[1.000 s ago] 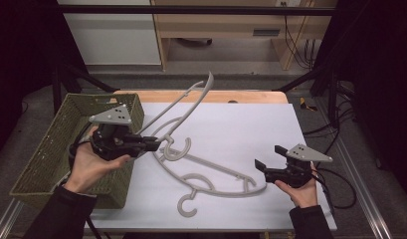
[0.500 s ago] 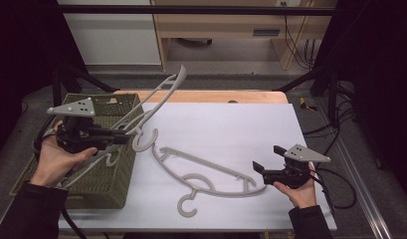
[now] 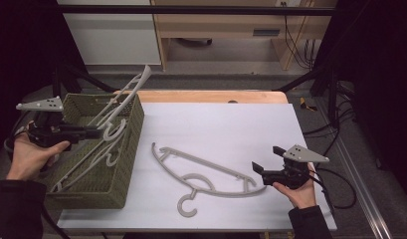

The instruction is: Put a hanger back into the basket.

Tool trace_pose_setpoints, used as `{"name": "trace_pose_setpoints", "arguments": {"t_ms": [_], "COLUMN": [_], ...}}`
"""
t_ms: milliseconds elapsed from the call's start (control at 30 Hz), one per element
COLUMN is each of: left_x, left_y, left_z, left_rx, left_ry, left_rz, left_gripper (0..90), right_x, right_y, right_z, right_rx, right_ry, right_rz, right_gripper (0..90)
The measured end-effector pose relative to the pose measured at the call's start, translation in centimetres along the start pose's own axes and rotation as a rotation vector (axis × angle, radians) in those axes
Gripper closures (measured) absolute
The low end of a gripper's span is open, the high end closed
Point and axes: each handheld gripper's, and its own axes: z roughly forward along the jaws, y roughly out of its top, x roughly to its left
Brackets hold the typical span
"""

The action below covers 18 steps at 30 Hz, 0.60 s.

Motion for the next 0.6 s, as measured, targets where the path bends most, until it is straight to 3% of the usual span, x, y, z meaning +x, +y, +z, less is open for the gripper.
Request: {"name": "trace_pose_setpoints", "arguments": {"t_ms": [300, 600], "left_x": [2.5, 4.7], "left_y": [-2.6, -4.9], "left_z": [0.1, 0.5], "left_rx": [0.046, 0.054], "left_ry": [0.028, 0.05], "left_rz": [-0.053, -0.121], "left_gripper": [82.8, 82.8], "right_x": [0.0, 0.1], "right_y": [-0.1, -0.1], "right_z": [0.2, 0.4], "right_rx": [0.005, 0.013], "right_ry": [-0.005, -0.003], "right_rz": [-0.004, -0.009], "right_gripper": [8.3, 8.4]}}
